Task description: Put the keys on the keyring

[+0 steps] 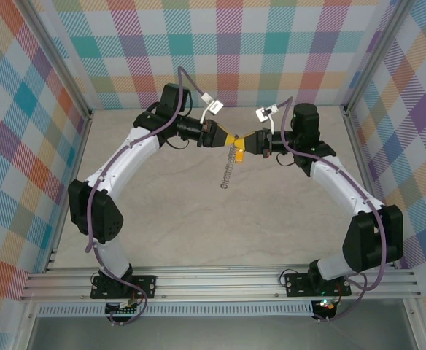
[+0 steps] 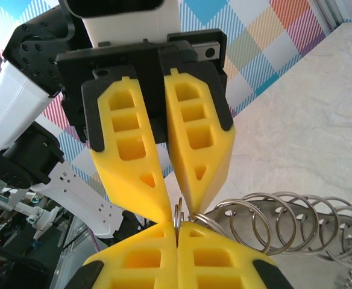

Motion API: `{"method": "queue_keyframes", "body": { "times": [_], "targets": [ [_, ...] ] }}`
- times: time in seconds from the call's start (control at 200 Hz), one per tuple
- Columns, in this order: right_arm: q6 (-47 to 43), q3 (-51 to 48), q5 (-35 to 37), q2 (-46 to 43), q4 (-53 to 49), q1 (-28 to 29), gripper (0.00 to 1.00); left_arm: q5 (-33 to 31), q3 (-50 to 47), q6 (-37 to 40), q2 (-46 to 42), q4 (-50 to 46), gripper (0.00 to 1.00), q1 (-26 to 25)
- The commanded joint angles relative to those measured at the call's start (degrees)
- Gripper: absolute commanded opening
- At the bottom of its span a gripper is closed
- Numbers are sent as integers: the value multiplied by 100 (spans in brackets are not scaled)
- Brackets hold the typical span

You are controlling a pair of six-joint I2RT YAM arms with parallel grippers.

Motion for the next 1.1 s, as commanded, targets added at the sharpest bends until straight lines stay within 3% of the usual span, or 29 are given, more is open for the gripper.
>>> {"method": "queue_keyframes", "body": {
  "times": [0.0,0.145,0.265,0.46,0.775,0.87,0.92,1.1],
  "targets": [
    [0,-20,-224,30,304,-31,0,172,181,-91,58,214,11,-97],
    [29,-55,-215,-4,340,-36,0,195,208,-103,92,225,0,-166],
    [44,-64,-194,-55,349,-36,0,225,205,-59,100,148,0,-221],
    [26,-38,-162,-41,316,-49,0,286,211,68,103,-48,9,-248],
    [110,-29,-132,4,426,-42,0,343,250,304,133,-391,10,-295],
    [138,-29,-127,12,453,-50,0,358,262,381,155,-468,7,-319],
    [157,-37,-128,13,464,-48,0,351,268,394,158,-477,0,-353],
    [284,-55,-65,-38,549,-57,2,27,162,75,79,-100,0,-404]
  ]
}}
